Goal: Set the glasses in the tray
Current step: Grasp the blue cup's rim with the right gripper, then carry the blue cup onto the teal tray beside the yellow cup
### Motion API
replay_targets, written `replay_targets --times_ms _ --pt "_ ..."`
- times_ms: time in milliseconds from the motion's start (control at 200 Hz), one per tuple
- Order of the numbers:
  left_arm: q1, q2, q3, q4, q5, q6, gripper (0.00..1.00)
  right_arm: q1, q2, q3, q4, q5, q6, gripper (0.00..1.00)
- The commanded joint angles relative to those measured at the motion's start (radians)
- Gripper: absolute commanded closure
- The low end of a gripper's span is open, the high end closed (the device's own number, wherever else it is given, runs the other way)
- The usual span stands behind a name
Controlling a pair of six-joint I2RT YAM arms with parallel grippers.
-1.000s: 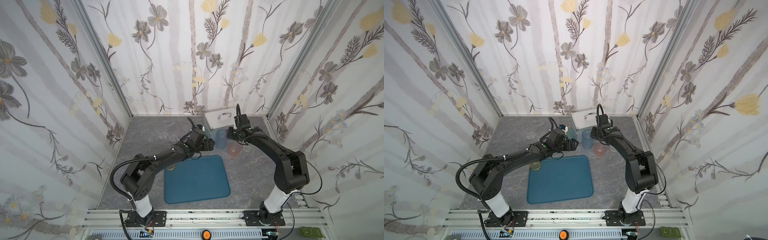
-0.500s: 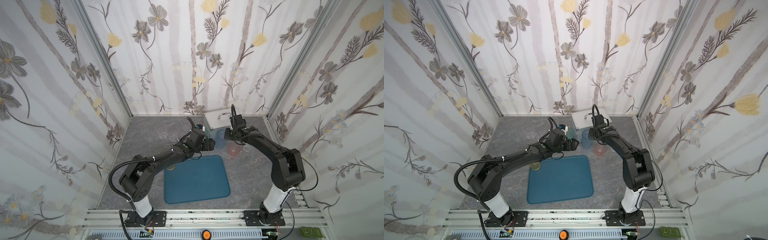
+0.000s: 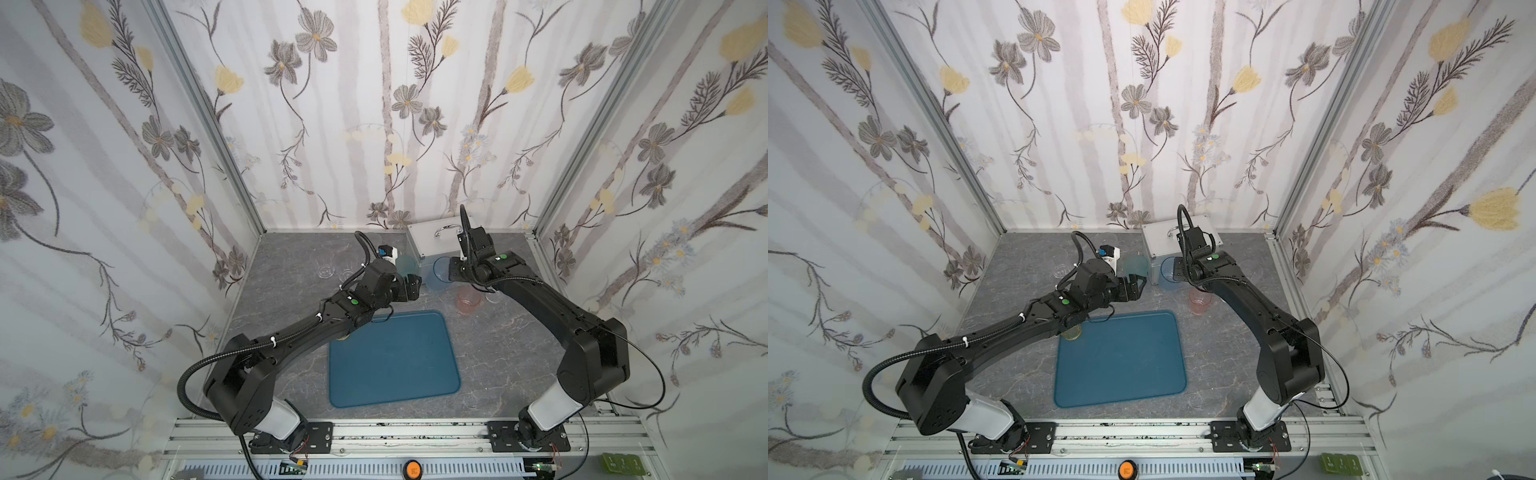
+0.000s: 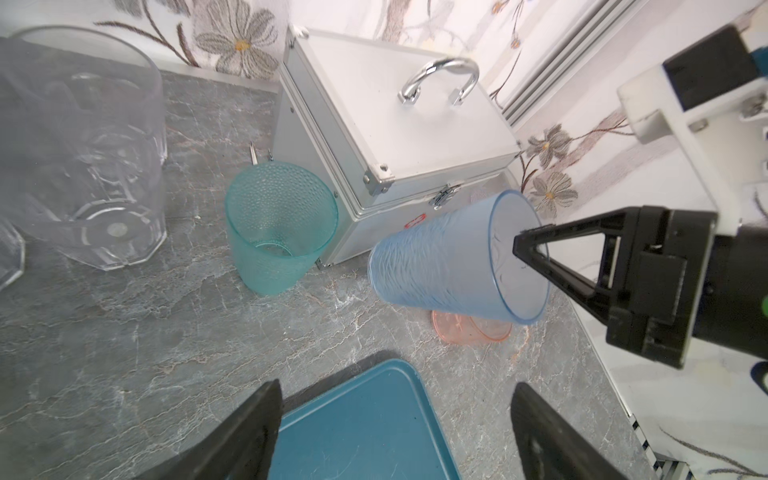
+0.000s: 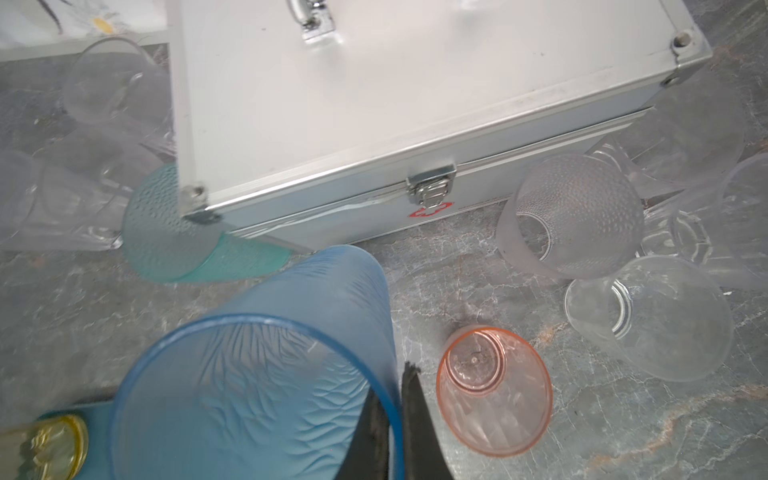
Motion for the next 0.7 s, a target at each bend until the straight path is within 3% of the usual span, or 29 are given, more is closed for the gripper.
replay_targets --times_ms 0,305,694 --pt "0.012 -0.074 -0.032 0.003 -0.06 0.025 0.11 0.039 -0.027 0.027 -0.053 0.009 -0.005 0.95" --pt "0.073 -0.283 -0.097 -0.134 -0.126 0.08 0.11 0.22 0.022 0.138 -0.179 -0.008 -0.006 0.96" --pt "0.177 -0.446 -0.196 -0.27 -0.145 0.094 0.11 0.43 0.247 0.344 -0.315 0.001 -0.032 0.96"
